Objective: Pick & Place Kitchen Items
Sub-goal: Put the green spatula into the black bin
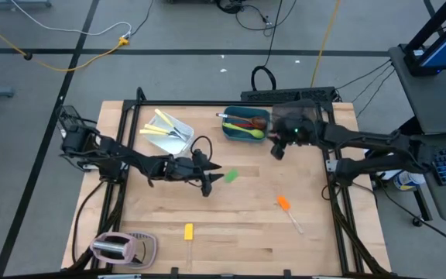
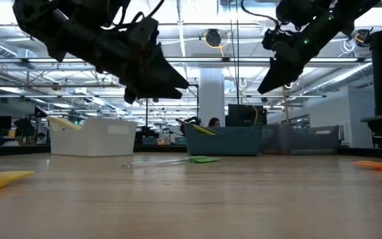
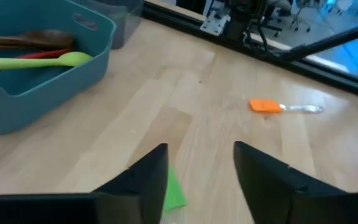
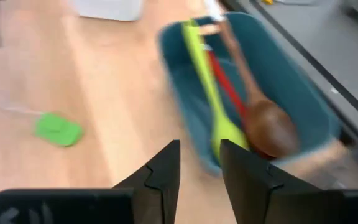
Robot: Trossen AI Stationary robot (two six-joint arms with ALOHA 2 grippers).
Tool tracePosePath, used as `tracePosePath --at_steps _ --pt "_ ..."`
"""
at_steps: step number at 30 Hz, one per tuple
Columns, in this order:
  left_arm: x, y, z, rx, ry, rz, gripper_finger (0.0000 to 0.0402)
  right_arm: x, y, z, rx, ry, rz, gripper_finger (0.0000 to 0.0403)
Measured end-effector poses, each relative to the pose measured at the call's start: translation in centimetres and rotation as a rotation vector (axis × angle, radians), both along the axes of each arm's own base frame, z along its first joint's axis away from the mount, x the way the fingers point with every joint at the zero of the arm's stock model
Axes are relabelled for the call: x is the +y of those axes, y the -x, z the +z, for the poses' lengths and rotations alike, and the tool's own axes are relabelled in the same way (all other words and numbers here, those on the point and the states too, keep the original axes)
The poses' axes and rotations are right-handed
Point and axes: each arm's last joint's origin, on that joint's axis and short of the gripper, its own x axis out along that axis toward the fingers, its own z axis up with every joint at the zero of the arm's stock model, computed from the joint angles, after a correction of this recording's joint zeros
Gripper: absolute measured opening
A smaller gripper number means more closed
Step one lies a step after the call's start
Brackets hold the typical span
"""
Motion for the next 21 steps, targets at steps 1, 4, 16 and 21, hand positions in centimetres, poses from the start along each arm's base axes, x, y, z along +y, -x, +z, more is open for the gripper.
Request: tracePosePath --at_steps 1,4,16,21 --pt "0.1 -0.2 -0.1 -0.009 0.007 0.007 0.02 0.4 -0.3 0.0 -0.007 -0.003 0.019 0.0105" --pt "0.6 -1.3 -0.5 -0.007 0.026 0.03 0.0234 1.4 -1.3 0.0 -0.054 -0.001 0.063 0.0106" --pt "0.6 -8.3 -2.3 0.419 -0.024 0.004 0.0235 2.5 -2.8 -0.5 -0.078 0.007 0.125 0.0105" --pt "1.1 -9.7 -4.2 0.479 -0.019 0.017 0.0232 2.5 -2.8 -0.7 -0.065 0.003 0.126 0.0105"
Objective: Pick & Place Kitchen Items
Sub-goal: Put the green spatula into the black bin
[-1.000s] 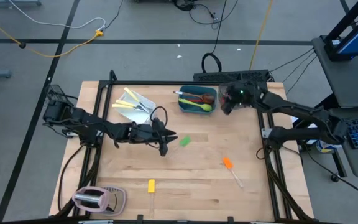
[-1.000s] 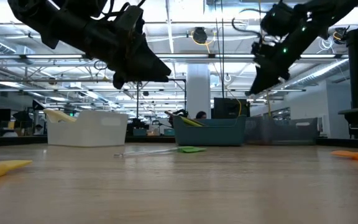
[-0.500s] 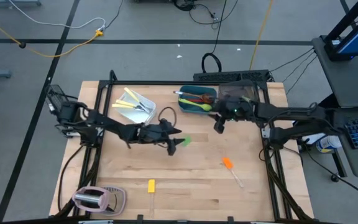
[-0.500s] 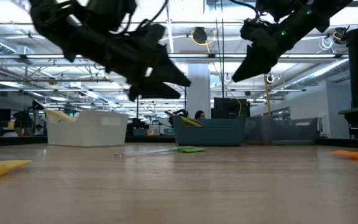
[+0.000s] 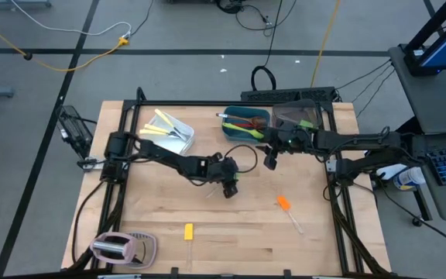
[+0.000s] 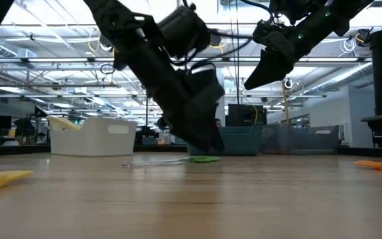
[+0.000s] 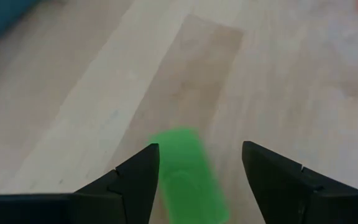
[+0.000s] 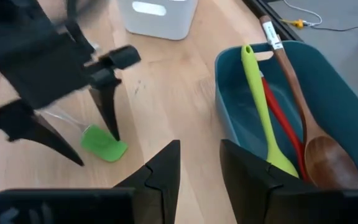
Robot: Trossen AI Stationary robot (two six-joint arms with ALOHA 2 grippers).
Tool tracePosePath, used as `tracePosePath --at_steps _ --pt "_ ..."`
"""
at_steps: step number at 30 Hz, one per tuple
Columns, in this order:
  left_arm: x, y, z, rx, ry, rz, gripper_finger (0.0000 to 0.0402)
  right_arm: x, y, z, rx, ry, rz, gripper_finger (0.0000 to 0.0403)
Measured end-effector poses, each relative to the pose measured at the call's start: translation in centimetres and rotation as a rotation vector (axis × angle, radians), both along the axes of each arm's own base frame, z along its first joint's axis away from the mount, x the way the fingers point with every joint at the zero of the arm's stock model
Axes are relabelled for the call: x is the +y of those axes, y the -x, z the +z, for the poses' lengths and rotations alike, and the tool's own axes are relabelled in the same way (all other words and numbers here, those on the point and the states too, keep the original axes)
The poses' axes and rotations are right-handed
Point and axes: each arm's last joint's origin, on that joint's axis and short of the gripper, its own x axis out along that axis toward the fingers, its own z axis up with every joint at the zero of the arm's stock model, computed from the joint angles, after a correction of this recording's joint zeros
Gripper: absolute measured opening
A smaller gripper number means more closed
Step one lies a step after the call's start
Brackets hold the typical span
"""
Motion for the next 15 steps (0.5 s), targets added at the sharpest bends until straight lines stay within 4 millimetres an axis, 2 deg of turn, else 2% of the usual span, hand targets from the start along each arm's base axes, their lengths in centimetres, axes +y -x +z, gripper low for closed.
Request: tracePosePath --at_steps 3,10,15 --pt "0.6 -0.2 -1.2 0.028 0.018 0.036 0.0232 0.0 0.0 0.0 0.007 -0.002 0.0 0.0105" --pt "1.3 0.1 -2.0 0.087 0.037 0.075 0.0226 0.0 0.0 0.0 0.007 -0.001 0.0 0.0105" --pt "1.3 0.1 -2.1 0.101 0.007 0.049 0.0165 0.0 0.0 0.0 0.007 -0.001 0.0 0.0105"
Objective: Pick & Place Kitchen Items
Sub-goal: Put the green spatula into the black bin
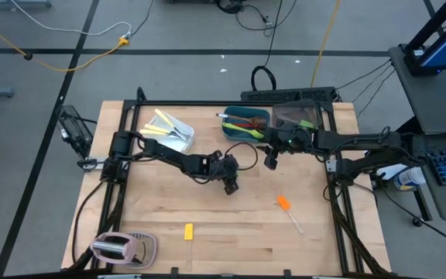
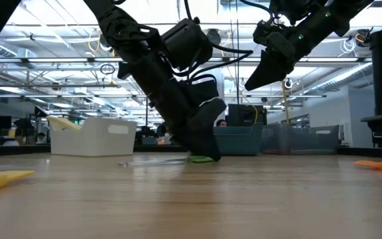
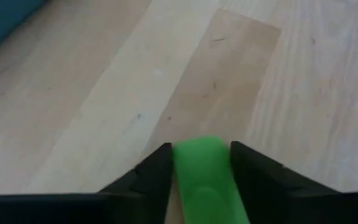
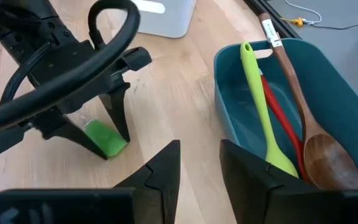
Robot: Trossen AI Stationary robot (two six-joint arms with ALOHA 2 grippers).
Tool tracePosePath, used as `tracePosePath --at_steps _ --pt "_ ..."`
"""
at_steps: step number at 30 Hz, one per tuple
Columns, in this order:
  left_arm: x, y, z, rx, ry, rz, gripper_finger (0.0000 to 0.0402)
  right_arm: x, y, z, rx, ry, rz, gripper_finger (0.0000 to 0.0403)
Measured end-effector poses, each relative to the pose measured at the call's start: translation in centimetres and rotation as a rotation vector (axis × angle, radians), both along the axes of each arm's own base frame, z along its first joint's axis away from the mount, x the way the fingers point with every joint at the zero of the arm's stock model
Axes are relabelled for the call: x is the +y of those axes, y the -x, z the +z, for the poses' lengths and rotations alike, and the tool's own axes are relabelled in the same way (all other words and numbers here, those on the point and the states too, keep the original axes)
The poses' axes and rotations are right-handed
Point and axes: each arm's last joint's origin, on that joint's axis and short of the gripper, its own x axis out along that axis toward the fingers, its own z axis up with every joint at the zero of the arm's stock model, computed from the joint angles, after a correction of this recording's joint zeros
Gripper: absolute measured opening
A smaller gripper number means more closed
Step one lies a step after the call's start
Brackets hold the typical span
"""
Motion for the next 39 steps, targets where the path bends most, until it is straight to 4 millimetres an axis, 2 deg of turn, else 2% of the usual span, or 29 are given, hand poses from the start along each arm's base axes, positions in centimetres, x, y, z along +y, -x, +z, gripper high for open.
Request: tracePosePath --at_steps 7,11,14,19,23,26,29,31,35,39 --pt "0.2 0.2 0.0 0.022 0.006 0.011 0.0052 0.0 0.0 -0.2 -0.006 0.001 0.0 0.0105" --pt "0.1 0.3 0.5 0.013 0.012 0.007 0.0011 0.0 0.2 -1.2 -0.017 -0.014 -0.012 0.0105" --pt "0.1 0.4 1.2 0.001 0.013 -0.005 0.0016 0.1 0.5 -2.0 -0.026 -0.044 -0.033 0.0105" --pt "0.0 0.7 4.4 -0.083 -0.005 -0.04 0.0016 0.3 1.0 -3.8 -0.076 -0.11 -0.051 0.0105" --pt "0.1 0.6 7.2 -0.199 -0.042 -0.071 0.0008 0.5 1.4 -4.9 -0.215 -0.159 -0.053 0.0105" --pt "0.1 0.6 9.4 -0.303 -0.085 -0.107 0.0022 0.6 1.9 -5.5 -0.354 -0.143 -0.034 0.0105" --pt "0.1 0.5 11.4 -0.416 -0.129 -0.134 0.003 1.1 2.7 -6.1 -0.474 -0.143 0.1 0.0105" --pt "0.1 0.4 12.6 -0.49 -0.159 -0.148 0.0032 1.8 3.3 -6.2 -0.553 -0.136 0.211 0.0107" --pt "0.0 -0.1 14.3 -0.655 -0.201 -0.163 0.0033 3.1 3.6 -5.5 -0.695 -0.094 0.255 0.0123" --pt "0.0 -0.3 14.9 -0.724 -0.216 -0.18 0.0034 4.2 2.8 -5.3 -0.693 -0.02 0.241 0.0149"
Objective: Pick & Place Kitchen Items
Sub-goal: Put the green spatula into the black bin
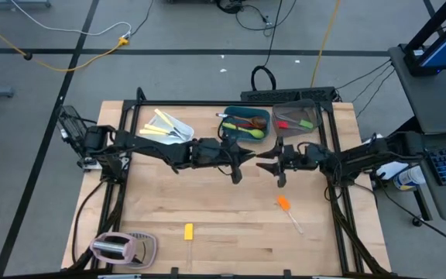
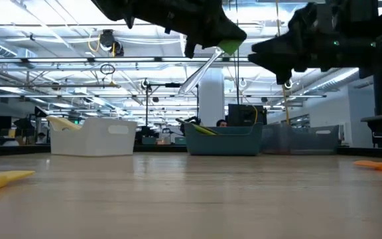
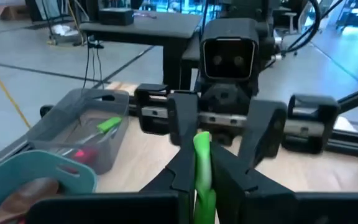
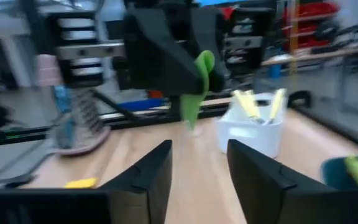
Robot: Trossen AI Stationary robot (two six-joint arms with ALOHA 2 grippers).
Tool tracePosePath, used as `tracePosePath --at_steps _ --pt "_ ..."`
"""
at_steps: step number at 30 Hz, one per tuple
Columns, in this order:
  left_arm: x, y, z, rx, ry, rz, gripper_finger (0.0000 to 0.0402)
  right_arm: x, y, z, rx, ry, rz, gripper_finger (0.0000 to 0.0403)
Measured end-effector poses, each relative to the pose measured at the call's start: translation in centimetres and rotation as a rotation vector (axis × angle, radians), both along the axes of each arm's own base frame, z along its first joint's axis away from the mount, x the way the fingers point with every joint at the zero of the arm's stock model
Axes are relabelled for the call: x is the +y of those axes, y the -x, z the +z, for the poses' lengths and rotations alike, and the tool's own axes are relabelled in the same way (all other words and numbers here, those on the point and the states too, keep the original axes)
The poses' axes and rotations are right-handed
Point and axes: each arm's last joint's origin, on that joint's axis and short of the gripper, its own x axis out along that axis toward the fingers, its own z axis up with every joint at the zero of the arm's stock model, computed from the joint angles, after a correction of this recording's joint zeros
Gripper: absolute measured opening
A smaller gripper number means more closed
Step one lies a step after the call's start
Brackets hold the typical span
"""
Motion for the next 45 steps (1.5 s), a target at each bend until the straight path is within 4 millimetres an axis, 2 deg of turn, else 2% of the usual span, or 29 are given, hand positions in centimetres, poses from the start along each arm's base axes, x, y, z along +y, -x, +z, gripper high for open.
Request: tracePosePath --at_steps 3,6,13,28,34,40,45 --pt "0.0 0.0 0.3 -0.028 -0.001 -0.002 0.0034 0.4 -0.9 0.1 0.014 0.024 -0.06 0.0167" --pt "0.0 -0.1 0.6 -0.059 0.0 -0.013 0.0034 0.6 -2.3 0.3 0.01 0.011 -0.045 0.0178" --pt "-0.2 -0.1 0.6 -0.059 0.001 -0.02 0.0035 0.7 -4.9 0.7 -0.015 -0.006 -0.044 0.0175" --pt "-0.3 0.0 0.1 -0.005 0.001 -0.023 0.0035 0.7 -4.9 0.6 -0.035 0.0 -0.043 0.016" --pt "-0.4 0.0 0.1 -0.008 0.0 -0.018 0.0035 0.7 -4.9 0.7 -0.048 0.029 -0.043 0.0116" --pt "-0.4 0.0 0.1 -0.001 -0.001 -0.013 0.0035 0.7 -4.9 0.7 -0.04 0.083 -0.042 0.0023" --pt "-0.4 0.1 -0.2 0.038 0.009 -0.013 0.0036 0.7 -4.9 0.5 -0.024 0.096 -0.046 0.0026"
